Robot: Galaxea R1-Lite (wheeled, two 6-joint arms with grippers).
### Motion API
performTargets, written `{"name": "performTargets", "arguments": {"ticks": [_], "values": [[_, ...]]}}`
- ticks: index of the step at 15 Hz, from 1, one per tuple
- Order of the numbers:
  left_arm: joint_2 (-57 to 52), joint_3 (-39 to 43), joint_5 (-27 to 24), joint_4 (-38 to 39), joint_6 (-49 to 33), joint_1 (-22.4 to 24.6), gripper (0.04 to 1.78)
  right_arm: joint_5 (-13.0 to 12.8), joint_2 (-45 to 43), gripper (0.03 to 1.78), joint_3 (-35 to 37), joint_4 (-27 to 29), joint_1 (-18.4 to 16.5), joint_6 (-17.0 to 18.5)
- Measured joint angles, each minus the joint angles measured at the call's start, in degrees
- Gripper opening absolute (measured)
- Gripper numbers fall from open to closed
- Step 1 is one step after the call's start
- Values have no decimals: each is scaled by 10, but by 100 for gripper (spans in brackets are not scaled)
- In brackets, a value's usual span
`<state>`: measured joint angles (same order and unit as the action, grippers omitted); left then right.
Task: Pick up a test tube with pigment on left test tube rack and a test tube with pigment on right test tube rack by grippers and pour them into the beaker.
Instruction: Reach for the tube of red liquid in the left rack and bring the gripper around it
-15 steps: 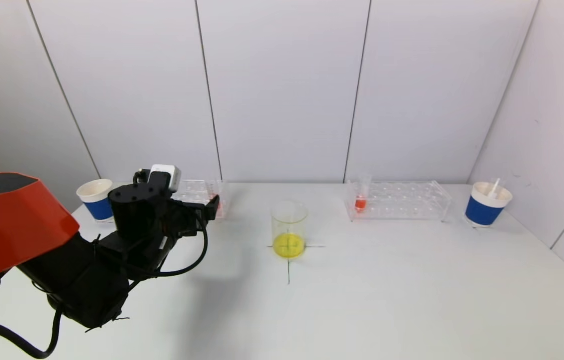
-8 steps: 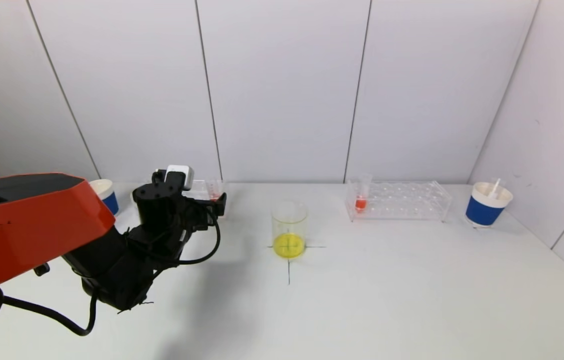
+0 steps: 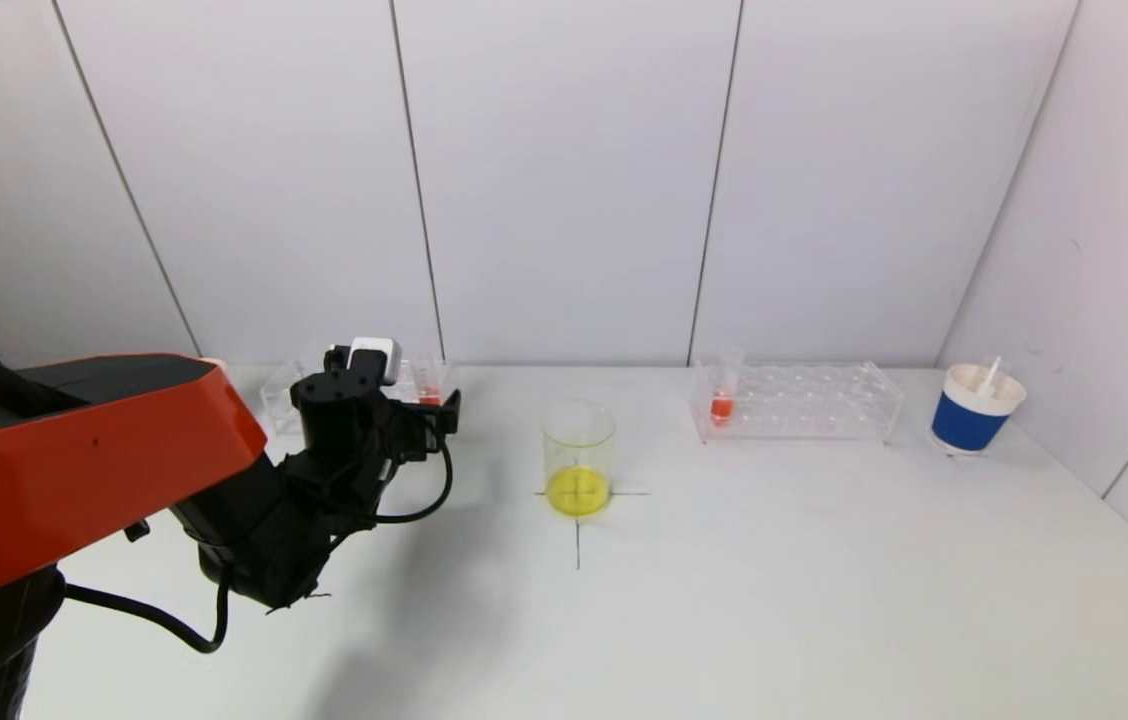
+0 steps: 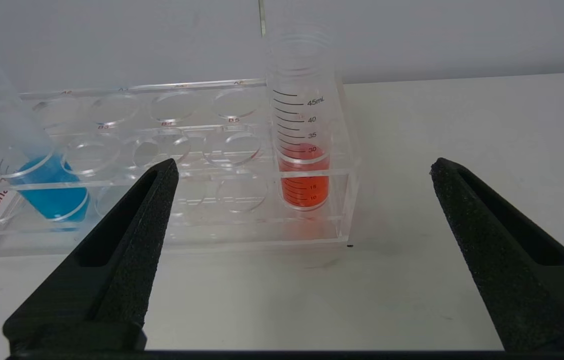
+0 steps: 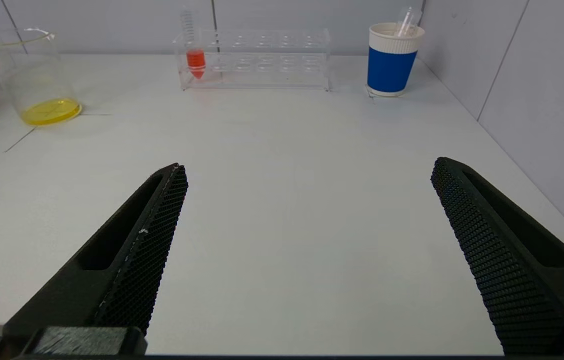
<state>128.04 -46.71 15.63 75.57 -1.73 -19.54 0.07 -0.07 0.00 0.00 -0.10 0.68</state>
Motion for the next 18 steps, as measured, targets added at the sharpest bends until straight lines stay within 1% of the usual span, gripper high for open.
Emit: {"name": "performTargets", "arguments": {"ticks": [9, 11, 14, 15, 18], "values": [[24, -50, 2, 3, 5, 2, 176, 0, 0, 177, 0, 0, 0, 0], [34, -53, 1, 33, 15, 2, 176, 0, 0, 177, 0, 0, 0, 0], [59, -55, 1, 104, 57, 4, 176, 0, 0, 177, 0, 0, 0, 0], [66, -55, 1, 115, 63, 4, 176, 0, 0, 177, 0, 0, 0, 0], [77, -63, 2, 116, 64, 8, 176, 0, 0, 177, 0, 0, 0, 0]]}}
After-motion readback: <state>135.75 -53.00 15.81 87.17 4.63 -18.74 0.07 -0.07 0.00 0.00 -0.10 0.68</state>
